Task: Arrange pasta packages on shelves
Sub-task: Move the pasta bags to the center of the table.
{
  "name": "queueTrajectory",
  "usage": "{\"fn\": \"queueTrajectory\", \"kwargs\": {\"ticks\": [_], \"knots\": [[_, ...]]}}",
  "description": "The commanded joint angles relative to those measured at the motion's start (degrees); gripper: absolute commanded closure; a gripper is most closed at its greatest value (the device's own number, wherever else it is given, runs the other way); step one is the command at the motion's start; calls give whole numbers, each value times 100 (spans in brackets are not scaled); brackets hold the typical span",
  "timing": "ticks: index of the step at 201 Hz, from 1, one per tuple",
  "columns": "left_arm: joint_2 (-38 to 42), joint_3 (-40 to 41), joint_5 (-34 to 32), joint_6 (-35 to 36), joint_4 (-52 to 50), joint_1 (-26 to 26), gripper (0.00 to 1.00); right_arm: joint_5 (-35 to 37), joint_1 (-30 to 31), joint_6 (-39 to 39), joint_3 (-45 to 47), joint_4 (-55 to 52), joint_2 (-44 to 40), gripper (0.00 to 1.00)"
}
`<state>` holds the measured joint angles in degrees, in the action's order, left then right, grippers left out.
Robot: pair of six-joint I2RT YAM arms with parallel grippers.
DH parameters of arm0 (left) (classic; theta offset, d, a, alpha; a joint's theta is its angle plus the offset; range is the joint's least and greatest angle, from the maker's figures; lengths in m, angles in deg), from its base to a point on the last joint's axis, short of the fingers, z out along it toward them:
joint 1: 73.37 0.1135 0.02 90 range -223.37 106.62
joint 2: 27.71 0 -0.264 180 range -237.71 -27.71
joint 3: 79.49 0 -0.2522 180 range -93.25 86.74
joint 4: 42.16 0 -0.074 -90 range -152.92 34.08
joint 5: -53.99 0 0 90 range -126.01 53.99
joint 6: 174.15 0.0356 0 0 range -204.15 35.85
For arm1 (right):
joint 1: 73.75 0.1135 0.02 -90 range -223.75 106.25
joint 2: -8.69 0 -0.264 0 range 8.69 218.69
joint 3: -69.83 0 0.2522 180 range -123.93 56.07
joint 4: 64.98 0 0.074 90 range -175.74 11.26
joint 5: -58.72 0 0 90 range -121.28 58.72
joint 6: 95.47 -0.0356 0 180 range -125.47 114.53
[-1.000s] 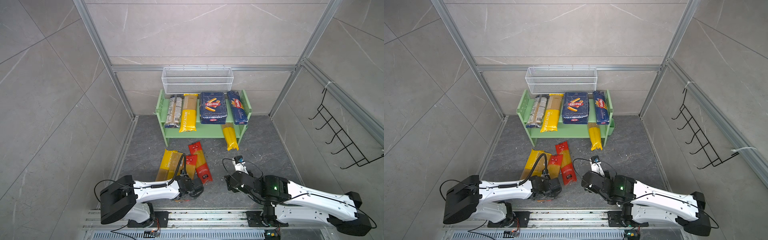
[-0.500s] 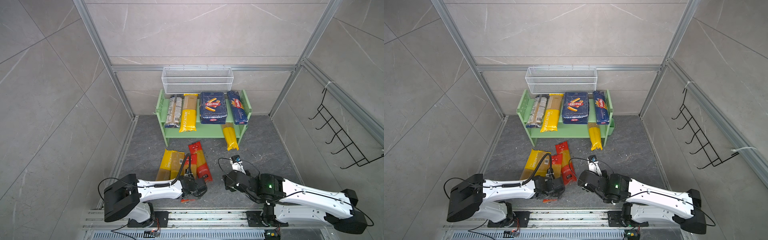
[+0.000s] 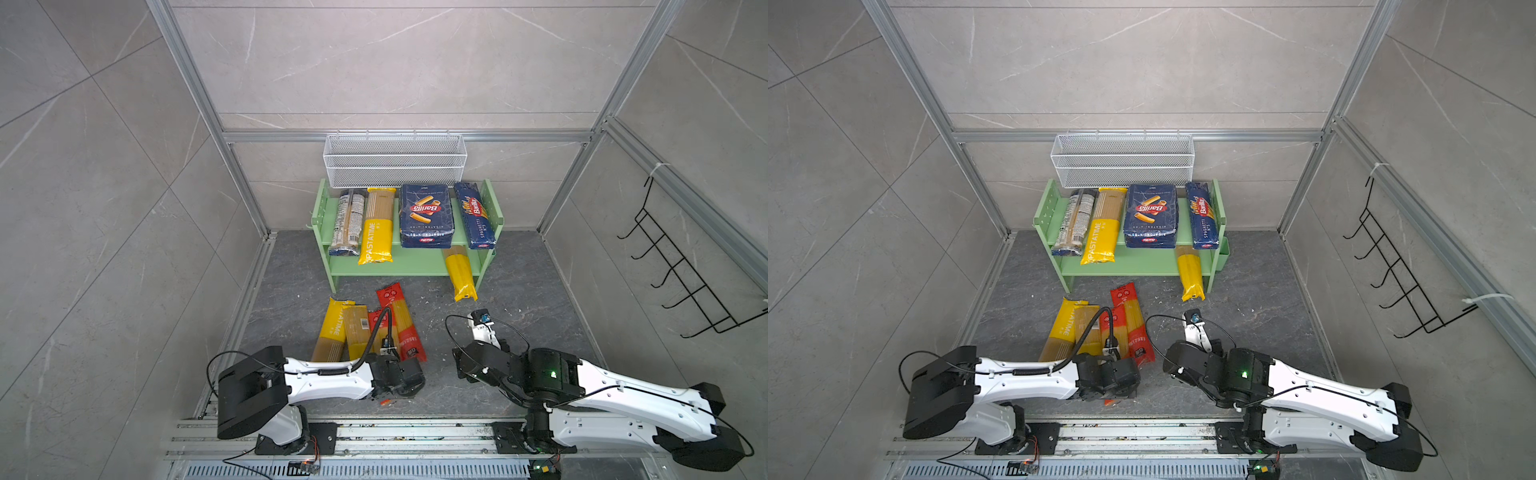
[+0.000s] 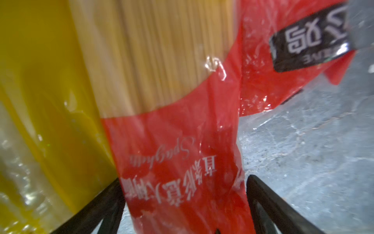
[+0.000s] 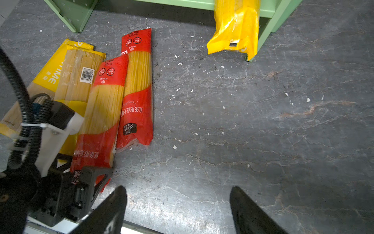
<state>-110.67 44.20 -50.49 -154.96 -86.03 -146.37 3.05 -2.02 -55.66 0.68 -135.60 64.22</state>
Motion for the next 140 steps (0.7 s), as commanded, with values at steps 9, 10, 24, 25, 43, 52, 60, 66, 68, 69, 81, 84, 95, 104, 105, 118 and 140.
{"fn": "queueTrajectory", "kwargs": {"ticks": [9,10,24,25,43,52,60,66,68,69,81,84,95,104,105,118,140], "knots": [[909,671,-32,-514,-801,178,4,78,26,-10,-92,-103,-60,18],[951,683,-43,-522,-820,183,4,81,26,-9,-93,-100,-60,18],[1433,801,-180,-557,-1089,254,3,70,26,23,-110,-81,-44,18],[1472,809,-192,-566,-1113,256,3,72,26,25,-107,-80,-43,18],[1884,860,-298,-580,-1340,327,3,63,25,45,-155,-70,7,18],[1962,850,-301,-553,-1365,329,3,71,26,54,-165,-62,25,18],[1961,816,-302,-533,-1370,329,3,65,20,58,-181,-62,35,18],[1915,755,-292,-511,-1390,329,3,61,19,62,-185,-63,37,18],[1893,725,-299,-493,-1396,329,3,60,24,69,-187,-64,37,18],[1878,719,-309,-485,-1399,329,3,63,25,70,-189,-63,37,18],[1694,536,-269,-359,-1410,321,3,74,19,80,-198,-81,46,18],[1641,485,-259,-330,-1399,316,3,73,25,72,-200,-86,46,18],[1453,280,-262,-255,-1394,269,3,71,21,71,-200,-107,39,18],[1302,93,-281,-189,-1379,203,3,78,19,71,-200,-122,29,18],[1279,73,-287,-188,-1377,196,3,81,22,71,-195,-127,29,18],[1076,-199,-320,-87,-1357,124,3,90,25,54,-192,-156,2,18],[806,-462,-255,69,-1200,83,3,100,21,27,-166,-202,-74,18]]}}
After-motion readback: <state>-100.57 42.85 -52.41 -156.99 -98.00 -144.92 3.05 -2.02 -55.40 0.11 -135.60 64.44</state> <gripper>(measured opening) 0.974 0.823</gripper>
